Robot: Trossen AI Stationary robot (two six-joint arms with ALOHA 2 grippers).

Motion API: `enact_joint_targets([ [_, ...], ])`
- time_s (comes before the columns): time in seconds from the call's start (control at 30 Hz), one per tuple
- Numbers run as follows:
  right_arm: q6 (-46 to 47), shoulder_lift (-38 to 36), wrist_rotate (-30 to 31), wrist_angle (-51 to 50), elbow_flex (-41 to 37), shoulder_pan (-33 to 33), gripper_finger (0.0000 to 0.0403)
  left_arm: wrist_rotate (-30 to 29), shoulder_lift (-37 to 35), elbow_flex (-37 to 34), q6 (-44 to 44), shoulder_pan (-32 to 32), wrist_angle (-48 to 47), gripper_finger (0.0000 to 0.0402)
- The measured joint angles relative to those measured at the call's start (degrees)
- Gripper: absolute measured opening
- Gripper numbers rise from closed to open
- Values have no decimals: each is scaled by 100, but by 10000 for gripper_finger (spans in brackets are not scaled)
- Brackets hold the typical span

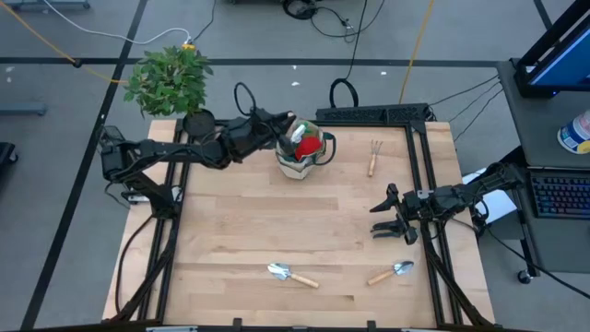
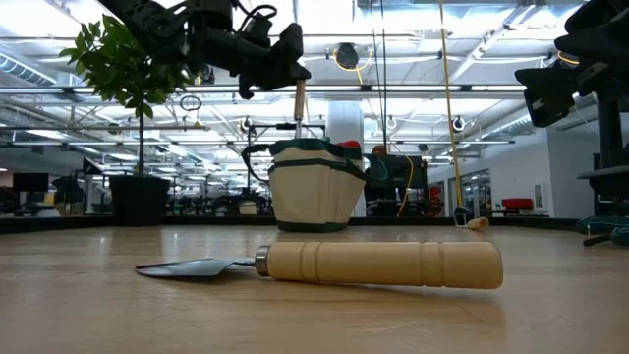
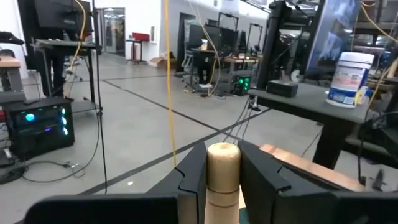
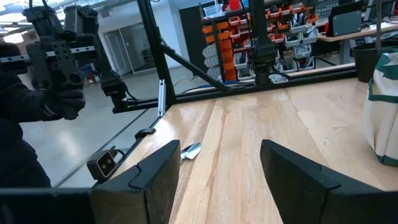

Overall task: Pick & Place Garden tools in Gardening bag
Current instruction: Put the left gardening fork into the gardening tool bag

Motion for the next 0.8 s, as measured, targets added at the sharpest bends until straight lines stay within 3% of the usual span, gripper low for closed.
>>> enact_joint_targets([
  [0.6, 0, 0, 2, -2, 0, 0, 215, 24, 548, 2, -181, -114, 408, 69],
  [0.8, 0, 0, 2, 0, -1, 0, 215, 33, 549, 2, -200, -116, 364, 105],
])
